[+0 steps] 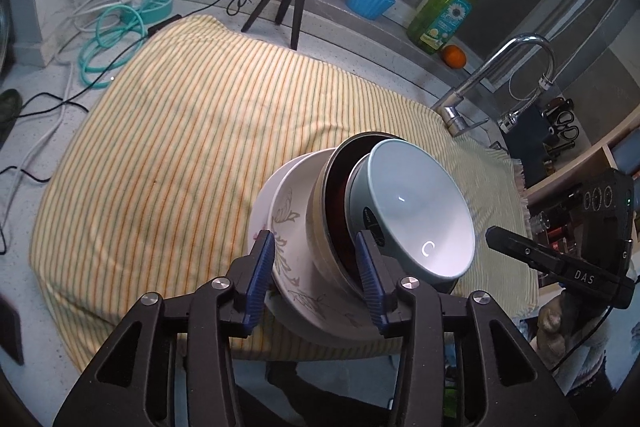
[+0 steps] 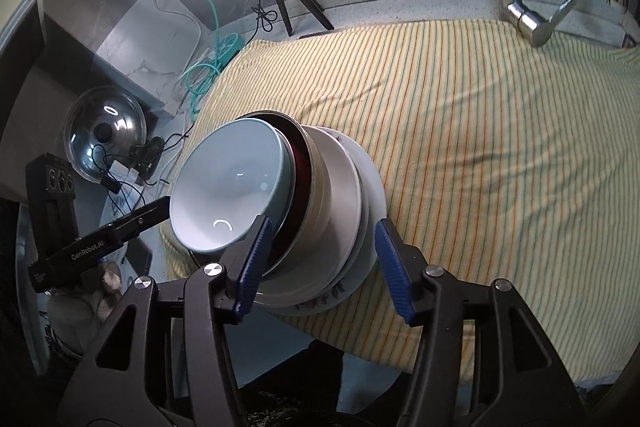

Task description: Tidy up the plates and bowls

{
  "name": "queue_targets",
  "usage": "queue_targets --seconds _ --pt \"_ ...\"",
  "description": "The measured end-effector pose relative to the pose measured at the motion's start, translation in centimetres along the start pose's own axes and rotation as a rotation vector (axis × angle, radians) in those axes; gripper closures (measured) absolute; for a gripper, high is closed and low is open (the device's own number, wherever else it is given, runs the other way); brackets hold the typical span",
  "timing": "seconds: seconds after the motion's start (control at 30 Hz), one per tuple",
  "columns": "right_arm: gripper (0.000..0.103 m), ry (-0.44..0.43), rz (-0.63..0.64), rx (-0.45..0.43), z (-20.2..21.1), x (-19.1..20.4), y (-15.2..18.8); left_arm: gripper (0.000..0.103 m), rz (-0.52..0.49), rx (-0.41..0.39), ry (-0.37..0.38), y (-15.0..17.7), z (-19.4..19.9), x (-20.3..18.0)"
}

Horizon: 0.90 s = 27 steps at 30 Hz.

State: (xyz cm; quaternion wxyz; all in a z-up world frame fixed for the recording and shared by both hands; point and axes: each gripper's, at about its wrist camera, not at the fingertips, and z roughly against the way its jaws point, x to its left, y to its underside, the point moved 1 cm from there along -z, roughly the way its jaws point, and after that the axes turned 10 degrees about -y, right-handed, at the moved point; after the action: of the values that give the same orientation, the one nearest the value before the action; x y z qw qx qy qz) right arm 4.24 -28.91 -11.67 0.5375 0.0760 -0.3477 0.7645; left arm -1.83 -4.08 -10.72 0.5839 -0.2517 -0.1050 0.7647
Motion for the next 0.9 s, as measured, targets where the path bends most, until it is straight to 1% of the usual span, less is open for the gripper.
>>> queue_targets --seconds 0.07,0.1,0.13,0.2,0.27,0.33,0.4,0.47,0.5,0.53,0.57,0.6,0.73,0.9 --pt "0.04 0.02 0.026 -0.009 0.4 0.3 0.1 0.062 -0.006 -0.013 -0.006 0.2 0.3 -0.3" --pt "0.033 0.027 0.039 -0.018 0.6 0.5 0.1 0.058 -0.01 -0.023 -0.015 0.3 0.5 -0.6" --pt "0.032 0.038 0.059 -0.03 0.9 0.8 0.2 0.055 -0.013 -0.032 -0.021 0.3 0.7 -0.8" --pt "0.031 0.058 0.089 -0.041 1.4 1.3 0.2 0.054 -0.022 -0.053 -0.031 0.5 1.1 -1.2" --pt "0.029 0.08 0.124 -0.056 1.9 2.0 0.3 0.052 -0.031 -0.071 -0.041 0.5 1.4 -1.6" --pt "0.021 0.091 0.151 -0.074 2.3 2.6 0.4 0.047 -0.038 -0.095 -0.048 0.6 1.9 -2.0" --pt "0.02 0.099 0.173 -0.09 2.7 3.1 0.4 0.046 -0.043 -0.117 -0.052 0.7 2.3 -2.3" --pt "0.02 0.105 0.19 -0.101 3.0 3.5 0.4 0.043 -0.046 -0.131 -0.053 0.7 2.6 -2.5" --pt "0.019 0.108 0.197 -0.106 3.1 3.7 0.5 0.038 -0.048 -0.14 -0.063 0.8 2.7 -2.7" --pt "0.015 0.11 0.205 -0.112 3.2 3.8 0.4 0.037 -0.055 -0.151 -0.078 0.8 2.9 -2.9" --pt "0.013 0.11 0.213 -0.12 3.4 4.0 0.5 0.037 -0.061 -0.159 -0.089 0.8 3.1 -3.1" --pt "0.013 0.112 0.219 -0.129 3.5 4.1 0.5 0.037 -0.071 -0.17 -0.101 0.8 3.3 -3.4" --pt "0.012 0.123 0.241 -0.148 4.1 4.6 0.6 0.029 -0.098 -0.201 -0.137 0.9 3.9 -4.3" --pt "0.011 0.149 0.27 -0.17 4.8 5.1 0.8 0.029 -0.108 -0.221 -0.148 0.9 4.3 -4.9"
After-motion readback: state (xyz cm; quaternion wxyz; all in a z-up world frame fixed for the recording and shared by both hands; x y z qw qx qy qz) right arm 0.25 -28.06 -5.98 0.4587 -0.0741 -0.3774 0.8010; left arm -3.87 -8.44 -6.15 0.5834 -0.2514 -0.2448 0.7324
